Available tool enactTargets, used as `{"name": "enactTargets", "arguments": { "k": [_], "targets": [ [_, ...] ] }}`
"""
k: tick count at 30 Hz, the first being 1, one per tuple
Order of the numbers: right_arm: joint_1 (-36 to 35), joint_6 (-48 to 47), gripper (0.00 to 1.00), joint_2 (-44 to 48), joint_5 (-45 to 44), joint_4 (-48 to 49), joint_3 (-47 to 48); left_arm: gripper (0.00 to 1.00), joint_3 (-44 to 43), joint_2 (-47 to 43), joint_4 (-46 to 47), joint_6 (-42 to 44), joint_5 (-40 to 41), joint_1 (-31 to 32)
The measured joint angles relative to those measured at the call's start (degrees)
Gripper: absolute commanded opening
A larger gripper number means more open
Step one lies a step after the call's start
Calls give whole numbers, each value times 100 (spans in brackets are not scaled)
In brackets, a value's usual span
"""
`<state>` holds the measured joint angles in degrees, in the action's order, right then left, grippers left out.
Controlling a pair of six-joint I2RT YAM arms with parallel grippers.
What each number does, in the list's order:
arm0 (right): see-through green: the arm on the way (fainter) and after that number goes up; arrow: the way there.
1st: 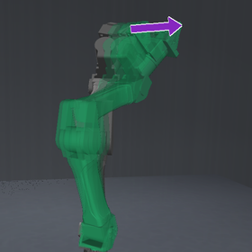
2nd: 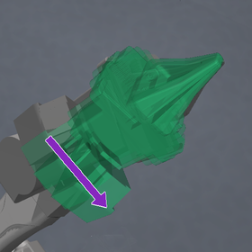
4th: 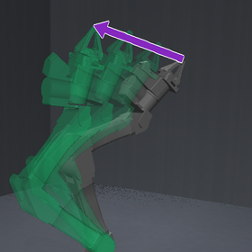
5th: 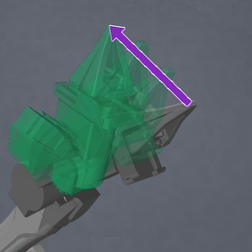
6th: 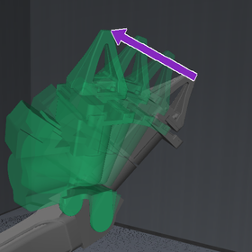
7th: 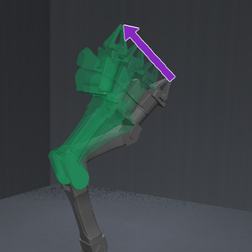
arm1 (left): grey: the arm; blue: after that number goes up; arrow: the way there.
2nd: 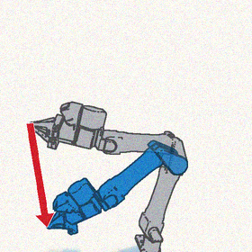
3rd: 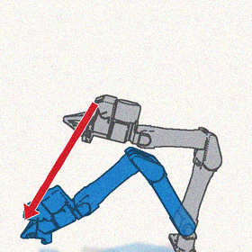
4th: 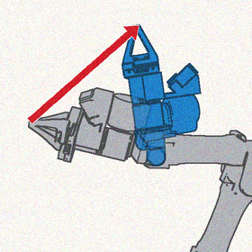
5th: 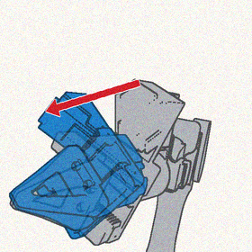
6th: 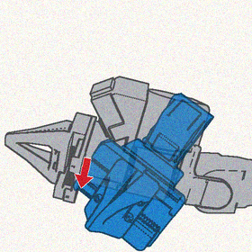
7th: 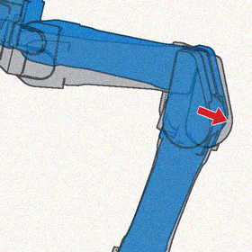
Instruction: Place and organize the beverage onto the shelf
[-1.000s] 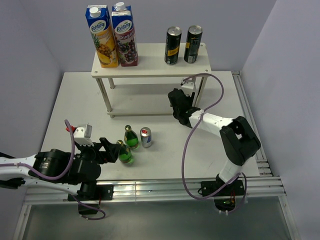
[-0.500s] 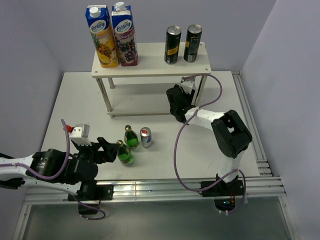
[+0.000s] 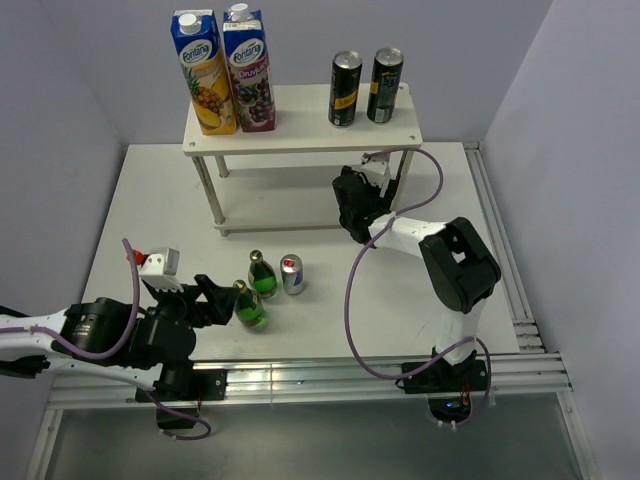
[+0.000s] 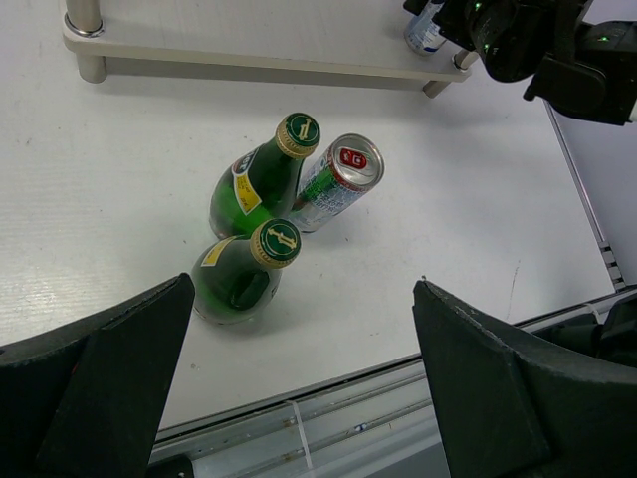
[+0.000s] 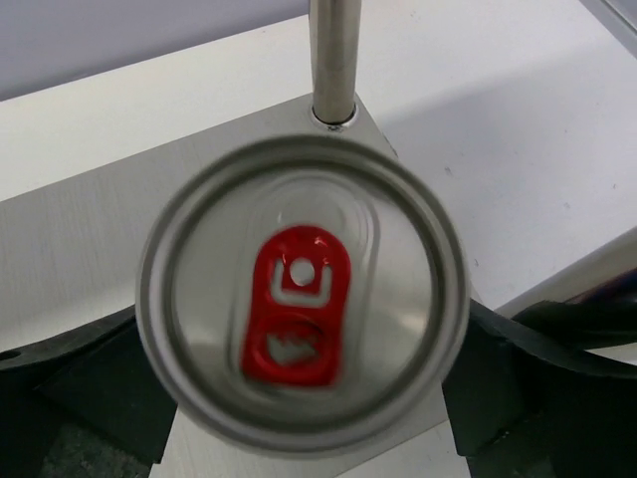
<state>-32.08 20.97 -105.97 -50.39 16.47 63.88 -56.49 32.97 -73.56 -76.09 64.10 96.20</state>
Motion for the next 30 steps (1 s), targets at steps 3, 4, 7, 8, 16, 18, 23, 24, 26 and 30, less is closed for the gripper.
{"name": "enactTargets", "arguments": {
  "k": [3, 4, 7, 8, 16, 18, 23, 24, 26, 30],
  "targets": [
    [0, -4, 100, 33, 11, -87, 0, 99, 2, 0, 0, 0, 0, 0],
    [0, -7, 100, 57, 28, -142, 0, 99, 0, 0, 0, 0, 0, 0],
    [-2, -7, 100, 162, 74, -289, -4, 99, 2, 0, 0, 0, 0, 0],
    [-2, -7, 100, 221, 96, -348, -17, 99, 2, -2, 0, -2, 0, 0],
    [-201, 160, 100, 1196, 398, -1084, -387, 99, 2, -2, -2, -2, 0, 0],
    [-378, 317, 100, 1517, 400, -1215, -549, 99, 0, -2, -2, -2, 0, 0],
    [-1556, 782, 100, 2448, 33, -1499, -1025, 99, 0, 0, 0, -2, 0, 0],
    [-1921, 962, 100, 2553, -26, -1572, -1099, 99, 2, 2, 0, -2, 0, 0],
    [-2524, 1281, 100, 2671, -74, -1738, -1274, 99, 2, 2, 0, -2, 0, 0],
    [-3477, 1952, 100, 2734, -98, -1974, -1849, 99, 0, 2, 0, -2, 0, 0]
  ]
}}
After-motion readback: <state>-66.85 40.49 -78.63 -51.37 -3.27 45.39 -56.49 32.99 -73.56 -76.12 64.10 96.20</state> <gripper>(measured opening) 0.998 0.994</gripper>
